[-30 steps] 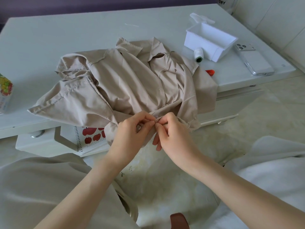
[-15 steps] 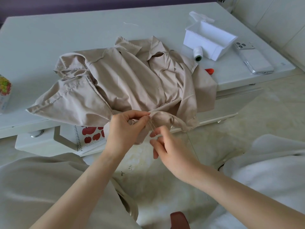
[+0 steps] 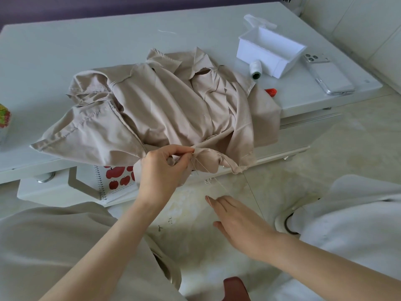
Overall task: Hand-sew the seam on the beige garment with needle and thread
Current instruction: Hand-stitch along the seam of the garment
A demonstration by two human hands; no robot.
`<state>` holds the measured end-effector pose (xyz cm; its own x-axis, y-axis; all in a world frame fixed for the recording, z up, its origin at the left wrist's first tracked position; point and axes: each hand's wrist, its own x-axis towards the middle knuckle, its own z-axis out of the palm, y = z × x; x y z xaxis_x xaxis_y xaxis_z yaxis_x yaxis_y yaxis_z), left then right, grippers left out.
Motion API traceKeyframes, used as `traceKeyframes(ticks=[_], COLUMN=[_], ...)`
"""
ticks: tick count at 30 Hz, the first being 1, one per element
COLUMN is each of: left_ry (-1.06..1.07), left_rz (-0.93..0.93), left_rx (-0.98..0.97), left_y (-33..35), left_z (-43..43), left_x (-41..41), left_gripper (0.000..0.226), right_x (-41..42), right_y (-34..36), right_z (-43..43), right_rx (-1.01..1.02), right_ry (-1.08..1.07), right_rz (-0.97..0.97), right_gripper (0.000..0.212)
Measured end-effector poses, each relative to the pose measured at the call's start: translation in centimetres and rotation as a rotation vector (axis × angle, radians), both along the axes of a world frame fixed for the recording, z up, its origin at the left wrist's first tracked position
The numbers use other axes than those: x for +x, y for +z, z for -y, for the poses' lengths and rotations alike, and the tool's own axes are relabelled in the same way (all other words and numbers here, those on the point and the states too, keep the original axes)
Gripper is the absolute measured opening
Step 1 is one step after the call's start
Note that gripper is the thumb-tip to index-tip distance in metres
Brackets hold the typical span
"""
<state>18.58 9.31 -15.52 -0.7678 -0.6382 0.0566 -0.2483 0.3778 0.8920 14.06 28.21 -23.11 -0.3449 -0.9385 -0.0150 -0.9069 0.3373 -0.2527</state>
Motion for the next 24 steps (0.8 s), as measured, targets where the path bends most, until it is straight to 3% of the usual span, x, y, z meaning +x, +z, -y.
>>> traceKeyframes(ticks=[4,12,15,19,21,24], left_ry=[-0.004,-0.003,-0.005,-0.048,-0.080,-0.116], left_rz=[-0.015,-0.021,-0.019,-0.018,-0.037,-0.078], left_rx=[-0.004,-0.018,-0.031,-0.051,-0.061,-0.111], left_y=[-0.1,-0.3,-0.2,-0.1,0.1,0.3], left_z=[0.1,0.3,0.4,0.2,-0.2,-0.6], left_x=[0.1,0.1,0.2,0.3,0.4,0.7], left_gripper=[0.021,0.018,0.019,0.023,0.021,0.017], right_x=[-0.4,-0.2,-0.6,-2.9,-4.2,-5.7], right_y=[-0.1,1.5,3.6,7.4,8.9,10.1], right_z=[-0.4,-0.8,0.3,3.7,5.4,6.8], right_rx=[0.030,0.058,-0.197,-0.536,-0.519,-0.278], right_ry=[0.141,0.296,0.214,-0.188,-0.375,-0.522], right_rz=[-0.259,-0.322,-0.131,0.010,0.125,0.572], right_gripper=[0.065,0.062,0.036,0.024,0.027,0.033])
